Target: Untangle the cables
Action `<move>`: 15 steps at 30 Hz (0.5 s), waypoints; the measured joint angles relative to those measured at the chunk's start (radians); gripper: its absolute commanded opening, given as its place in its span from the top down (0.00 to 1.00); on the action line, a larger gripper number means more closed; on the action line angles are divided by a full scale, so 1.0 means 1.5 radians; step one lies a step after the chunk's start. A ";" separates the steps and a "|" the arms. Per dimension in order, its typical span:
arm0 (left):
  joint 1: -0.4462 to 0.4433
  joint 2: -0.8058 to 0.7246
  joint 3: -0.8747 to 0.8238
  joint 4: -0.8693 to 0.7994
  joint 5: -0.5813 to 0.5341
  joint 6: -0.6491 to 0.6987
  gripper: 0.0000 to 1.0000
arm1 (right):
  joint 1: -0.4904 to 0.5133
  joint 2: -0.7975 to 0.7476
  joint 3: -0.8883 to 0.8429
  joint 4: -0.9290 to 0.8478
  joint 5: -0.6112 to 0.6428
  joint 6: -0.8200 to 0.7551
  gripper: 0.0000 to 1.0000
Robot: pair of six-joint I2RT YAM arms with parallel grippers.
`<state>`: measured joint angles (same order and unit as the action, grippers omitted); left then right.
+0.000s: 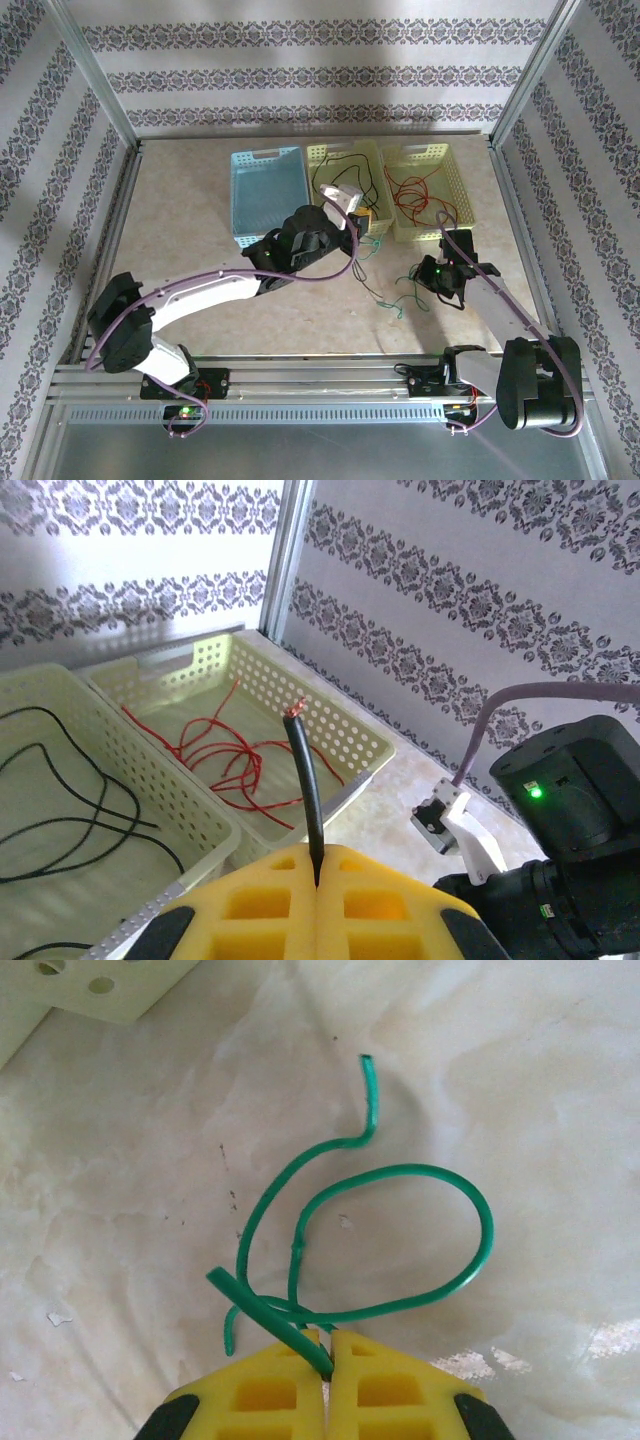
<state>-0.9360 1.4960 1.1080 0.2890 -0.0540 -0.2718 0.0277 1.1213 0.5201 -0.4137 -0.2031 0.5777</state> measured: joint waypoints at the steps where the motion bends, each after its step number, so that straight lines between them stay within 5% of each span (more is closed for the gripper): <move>1: 0.000 -0.007 -0.001 -0.004 -0.003 0.005 1.00 | 0.000 0.000 -0.001 0.001 0.000 0.001 1.00; 6: 0.000 -0.038 -0.002 -0.021 -0.016 0.026 1.00 | 0.000 0.000 -0.003 0.012 -0.012 0.002 1.00; 11: 0.000 -0.038 -0.002 -0.030 -0.023 0.032 1.00 | 0.010 -0.013 -0.003 0.036 -0.061 -0.001 0.61; 15: 0.000 -0.025 -0.002 -0.034 -0.038 0.023 1.00 | 0.075 -0.085 -0.003 0.059 -0.083 -0.010 0.47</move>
<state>-0.9360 1.4590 1.1053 0.2382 -0.1112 -0.2379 0.1394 0.9939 0.5152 -0.3248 -0.3279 0.5632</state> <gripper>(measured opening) 0.044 0.491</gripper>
